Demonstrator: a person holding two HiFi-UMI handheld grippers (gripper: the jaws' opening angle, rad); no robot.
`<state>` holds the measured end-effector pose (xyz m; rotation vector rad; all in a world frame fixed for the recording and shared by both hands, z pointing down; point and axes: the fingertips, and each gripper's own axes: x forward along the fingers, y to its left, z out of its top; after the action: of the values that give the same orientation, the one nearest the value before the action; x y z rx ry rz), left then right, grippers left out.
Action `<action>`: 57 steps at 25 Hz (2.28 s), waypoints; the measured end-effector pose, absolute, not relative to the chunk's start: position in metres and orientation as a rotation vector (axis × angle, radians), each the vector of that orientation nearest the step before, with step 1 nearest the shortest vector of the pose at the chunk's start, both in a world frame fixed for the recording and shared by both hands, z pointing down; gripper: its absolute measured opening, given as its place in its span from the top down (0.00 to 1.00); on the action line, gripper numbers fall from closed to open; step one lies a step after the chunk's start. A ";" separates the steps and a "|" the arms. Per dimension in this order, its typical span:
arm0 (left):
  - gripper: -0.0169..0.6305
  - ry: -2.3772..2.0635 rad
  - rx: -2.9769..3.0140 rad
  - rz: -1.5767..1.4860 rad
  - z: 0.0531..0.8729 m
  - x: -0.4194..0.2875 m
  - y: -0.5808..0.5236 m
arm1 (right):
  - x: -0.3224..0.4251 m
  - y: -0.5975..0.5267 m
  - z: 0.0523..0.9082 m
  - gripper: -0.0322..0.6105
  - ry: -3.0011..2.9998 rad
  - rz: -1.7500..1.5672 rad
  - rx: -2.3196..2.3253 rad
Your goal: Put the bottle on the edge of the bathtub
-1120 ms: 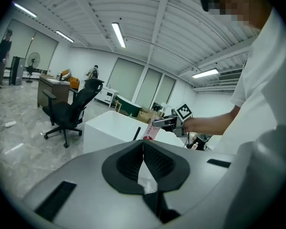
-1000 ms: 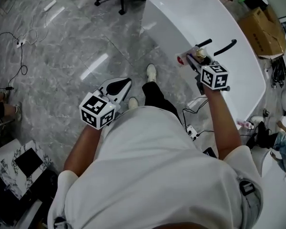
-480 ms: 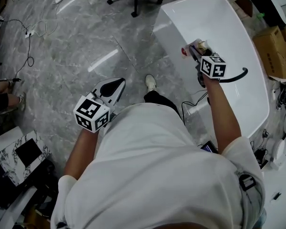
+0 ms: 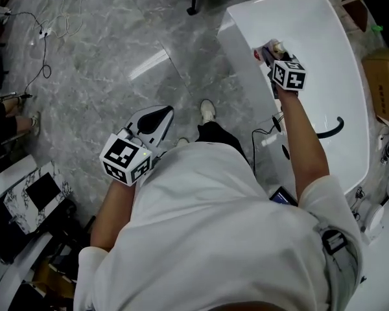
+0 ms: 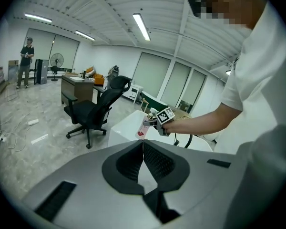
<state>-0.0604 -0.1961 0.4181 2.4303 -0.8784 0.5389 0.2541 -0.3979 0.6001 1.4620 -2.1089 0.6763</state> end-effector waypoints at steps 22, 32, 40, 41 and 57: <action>0.95 -1.015 2.288 0.622 0.439 -0.051 -0.268 | 0.253 -0.537 0.695 0.60 -2.031 0.621 1.472; 0.95 -1.029 2.272 0.617 0.438 -0.055 -0.274 | 0.247 -0.546 0.707 0.60 -2.038 0.626 1.458; 0.95 -1.029 2.277 0.609 0.439 -0.051 -0.273 | 0.247 -0.546 0.704 0.58 -2.031 0.613 1.484; 0.95 -1.029 2.277 0.609 0.440 -0.051 -0.273 | 0.247 -0.547 0.704 0.58 -2.035 0.617 1.485; 0.95 -1.011 2.326 0.587 0.429 -0.057 -0.253 | 0.252 -0.523 0.694 0.47 -2.035 0.645 1.494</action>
<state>-0.0568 -0.2532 0.4293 2.3259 -1.0105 0.5874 0.2515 -0.5232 0.6943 1.4937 -2.0355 0.6446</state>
